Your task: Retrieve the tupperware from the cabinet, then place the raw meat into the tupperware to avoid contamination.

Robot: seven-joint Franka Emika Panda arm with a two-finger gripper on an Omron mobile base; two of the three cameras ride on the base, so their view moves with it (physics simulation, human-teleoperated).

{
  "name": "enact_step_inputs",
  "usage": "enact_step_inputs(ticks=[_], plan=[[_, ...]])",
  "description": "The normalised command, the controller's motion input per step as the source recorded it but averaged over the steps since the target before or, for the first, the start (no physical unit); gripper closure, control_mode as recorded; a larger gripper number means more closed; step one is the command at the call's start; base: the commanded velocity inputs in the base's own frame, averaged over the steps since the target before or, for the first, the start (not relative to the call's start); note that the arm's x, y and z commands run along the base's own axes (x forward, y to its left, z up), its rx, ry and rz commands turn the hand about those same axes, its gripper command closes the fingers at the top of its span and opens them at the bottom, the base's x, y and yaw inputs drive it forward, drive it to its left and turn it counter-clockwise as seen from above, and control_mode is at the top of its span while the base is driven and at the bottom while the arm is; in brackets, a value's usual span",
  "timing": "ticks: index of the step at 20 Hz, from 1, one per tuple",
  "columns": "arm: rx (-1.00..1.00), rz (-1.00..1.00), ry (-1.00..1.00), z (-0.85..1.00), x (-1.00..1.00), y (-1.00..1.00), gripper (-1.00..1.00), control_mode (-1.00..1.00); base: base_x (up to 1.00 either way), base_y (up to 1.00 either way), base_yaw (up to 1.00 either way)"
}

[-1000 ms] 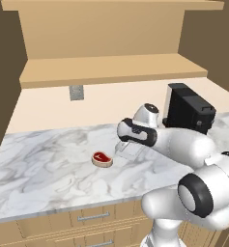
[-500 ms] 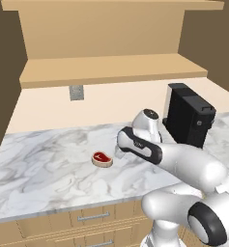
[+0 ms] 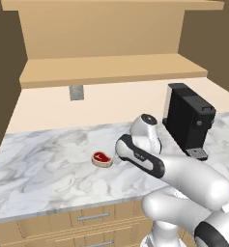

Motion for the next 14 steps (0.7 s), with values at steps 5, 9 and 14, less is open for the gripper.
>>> enact_step_inputs(ticks=[5,9,14], plan=[[-0.07,-0.01,0.05,0.0,-0.07,0.05,-1.0,-1.0,0.0,0.0,0.0],[-0.08,-0.01,0.04,0.0,0.0,0.08,-1.0,-1.0,0.0,0.0,0.0],[-0.06,-0.01,0.04,0.0,0.0,0.12,-1.0,-1.0,0.0,0.0,0.0]])
